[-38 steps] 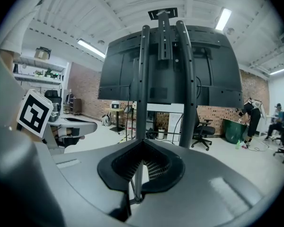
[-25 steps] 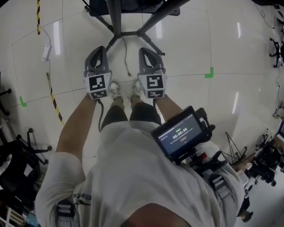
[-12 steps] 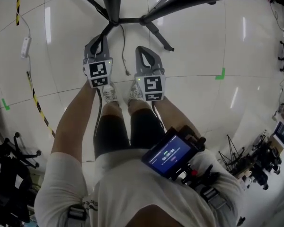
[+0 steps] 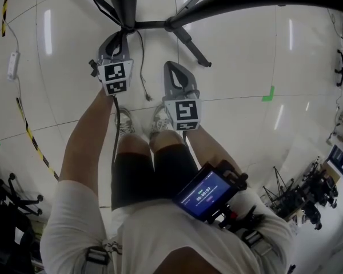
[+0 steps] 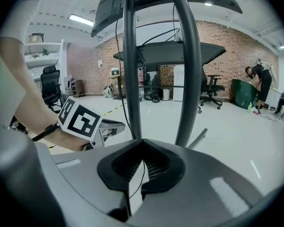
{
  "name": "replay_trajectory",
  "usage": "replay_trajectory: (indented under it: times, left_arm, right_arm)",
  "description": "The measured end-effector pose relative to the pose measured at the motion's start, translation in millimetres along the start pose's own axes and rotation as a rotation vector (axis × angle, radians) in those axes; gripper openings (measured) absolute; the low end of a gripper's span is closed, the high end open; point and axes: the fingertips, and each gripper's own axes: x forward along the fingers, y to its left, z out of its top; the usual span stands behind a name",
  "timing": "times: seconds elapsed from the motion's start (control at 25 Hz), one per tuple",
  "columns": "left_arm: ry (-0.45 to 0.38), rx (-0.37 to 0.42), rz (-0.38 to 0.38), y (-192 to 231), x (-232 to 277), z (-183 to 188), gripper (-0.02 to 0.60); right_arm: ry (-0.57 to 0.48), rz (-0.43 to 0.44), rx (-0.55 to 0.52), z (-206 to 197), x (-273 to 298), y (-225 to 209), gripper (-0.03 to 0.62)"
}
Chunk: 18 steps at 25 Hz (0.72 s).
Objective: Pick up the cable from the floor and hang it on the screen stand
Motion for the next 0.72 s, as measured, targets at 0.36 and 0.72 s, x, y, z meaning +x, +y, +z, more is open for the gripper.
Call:
replay_trajectory:
  times: [0.36,0.72]
  left_arm:
    - [-0.048,0.008,-0.014,3.2,19.7,15.9,0.09]
    - [-0.015,0.075,-0.087,-14.1,-5.7,19.9,0.023]
  right_arm:
    - [0.012,-0.021,0.017,-8.8,-4.5,-15.0,0.013]
    - [0.004,-0.021,0.011,3.4,-10.5,-7.5,0.014]
